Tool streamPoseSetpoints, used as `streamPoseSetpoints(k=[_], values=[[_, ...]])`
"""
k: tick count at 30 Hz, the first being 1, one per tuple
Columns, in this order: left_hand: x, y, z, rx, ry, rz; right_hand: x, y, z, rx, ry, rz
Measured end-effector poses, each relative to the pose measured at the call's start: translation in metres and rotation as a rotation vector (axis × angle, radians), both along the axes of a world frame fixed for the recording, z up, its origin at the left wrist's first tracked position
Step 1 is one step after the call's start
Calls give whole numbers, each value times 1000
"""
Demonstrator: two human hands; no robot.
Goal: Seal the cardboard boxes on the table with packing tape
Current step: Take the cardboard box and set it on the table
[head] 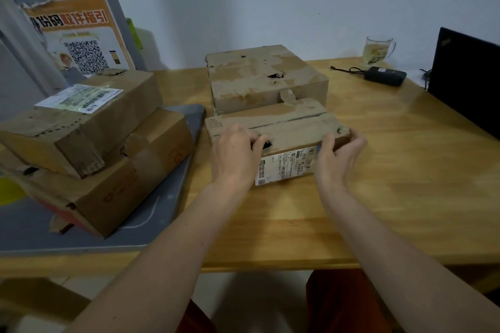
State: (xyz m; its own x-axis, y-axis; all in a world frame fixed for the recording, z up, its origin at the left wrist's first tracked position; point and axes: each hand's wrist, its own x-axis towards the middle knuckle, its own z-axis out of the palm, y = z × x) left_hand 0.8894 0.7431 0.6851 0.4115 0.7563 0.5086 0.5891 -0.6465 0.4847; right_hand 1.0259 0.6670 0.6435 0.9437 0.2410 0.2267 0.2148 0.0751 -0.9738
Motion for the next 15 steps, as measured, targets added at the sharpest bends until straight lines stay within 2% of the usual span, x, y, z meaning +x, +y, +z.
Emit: streamPoseSetpoints(k=[5,10,15], values=[[-5,-7,-15,109,-13,-72,2,0,-2,-13,-25,-2],[-11,-11,-18,260,137,-138,5,-2,-3,-24,-1,35],[-4,-15,-18,176,291,-116,29,-11,0,-55,2,58]])
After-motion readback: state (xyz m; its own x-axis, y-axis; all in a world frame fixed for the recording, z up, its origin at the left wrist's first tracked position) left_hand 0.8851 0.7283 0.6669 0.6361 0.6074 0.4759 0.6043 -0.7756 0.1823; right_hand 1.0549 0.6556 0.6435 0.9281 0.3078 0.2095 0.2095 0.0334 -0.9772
